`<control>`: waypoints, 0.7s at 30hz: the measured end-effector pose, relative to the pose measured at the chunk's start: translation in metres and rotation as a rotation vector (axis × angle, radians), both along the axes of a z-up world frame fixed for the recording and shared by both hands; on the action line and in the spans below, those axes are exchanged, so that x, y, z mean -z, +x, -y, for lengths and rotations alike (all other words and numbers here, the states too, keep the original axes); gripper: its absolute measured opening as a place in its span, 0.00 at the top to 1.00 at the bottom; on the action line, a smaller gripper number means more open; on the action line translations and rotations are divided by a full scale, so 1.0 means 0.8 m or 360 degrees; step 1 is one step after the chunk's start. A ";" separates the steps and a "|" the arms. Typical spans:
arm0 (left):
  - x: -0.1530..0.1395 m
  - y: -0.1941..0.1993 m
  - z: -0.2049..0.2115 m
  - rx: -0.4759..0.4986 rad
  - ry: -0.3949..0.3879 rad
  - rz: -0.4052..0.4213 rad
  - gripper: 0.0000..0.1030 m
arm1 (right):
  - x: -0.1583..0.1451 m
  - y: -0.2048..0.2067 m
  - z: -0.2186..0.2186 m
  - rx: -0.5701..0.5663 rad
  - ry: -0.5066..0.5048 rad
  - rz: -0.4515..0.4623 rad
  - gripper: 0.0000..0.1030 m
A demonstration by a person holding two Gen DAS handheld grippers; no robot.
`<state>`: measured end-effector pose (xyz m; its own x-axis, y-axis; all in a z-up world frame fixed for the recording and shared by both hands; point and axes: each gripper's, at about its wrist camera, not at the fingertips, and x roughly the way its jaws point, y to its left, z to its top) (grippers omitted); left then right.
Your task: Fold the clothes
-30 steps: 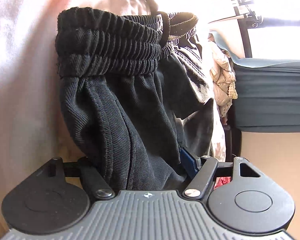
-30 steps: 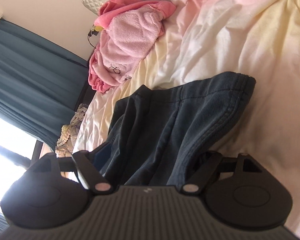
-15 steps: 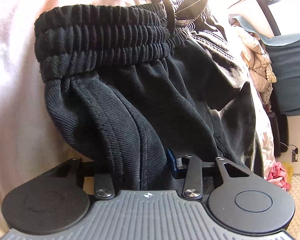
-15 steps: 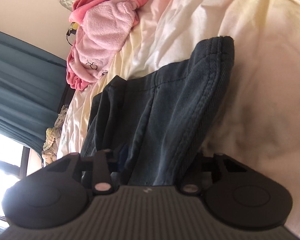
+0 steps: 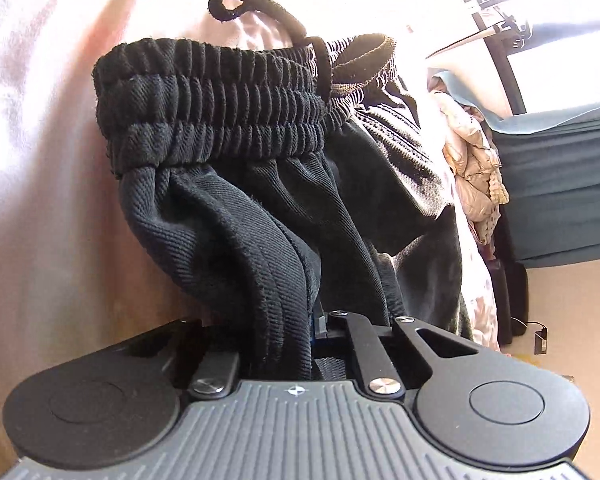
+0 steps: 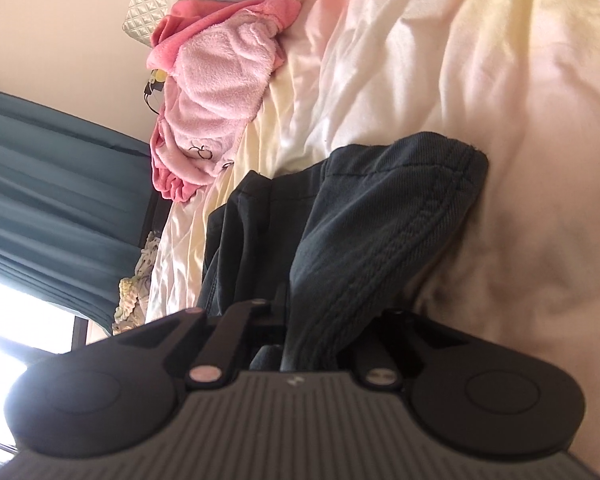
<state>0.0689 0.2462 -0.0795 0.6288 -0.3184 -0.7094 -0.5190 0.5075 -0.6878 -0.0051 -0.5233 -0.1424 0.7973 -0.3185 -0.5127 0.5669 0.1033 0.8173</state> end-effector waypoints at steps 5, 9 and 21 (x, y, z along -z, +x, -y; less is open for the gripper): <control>0.016 0.006 -0.006 -0.0017 -0.0047 -0.0047 0.89 | 0.014 -0.006 0.011 0.0100 0.0071 -0.0003 0.82; 0.001 0.006 0.003 0.0002 0.0055 0.0034 0.90 | 0.021 -0.005 0.009 0.0153 0.0028 0.0022 0.93; -0.098 -0.067 -0.005 -0.0054 0.0036 0.0404 0.93 | -0.055 -0.050 -0.014 0.0212 -0.0263 0.0218 0.96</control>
<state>0.0157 0.2501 -0.0010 0.7977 -0.2799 -0.5342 -0.3481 0.5097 -0.7868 -0.0453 -0.5125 -0.0984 0.8011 -0.4961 -0.3350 0.4695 0.1734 0.8658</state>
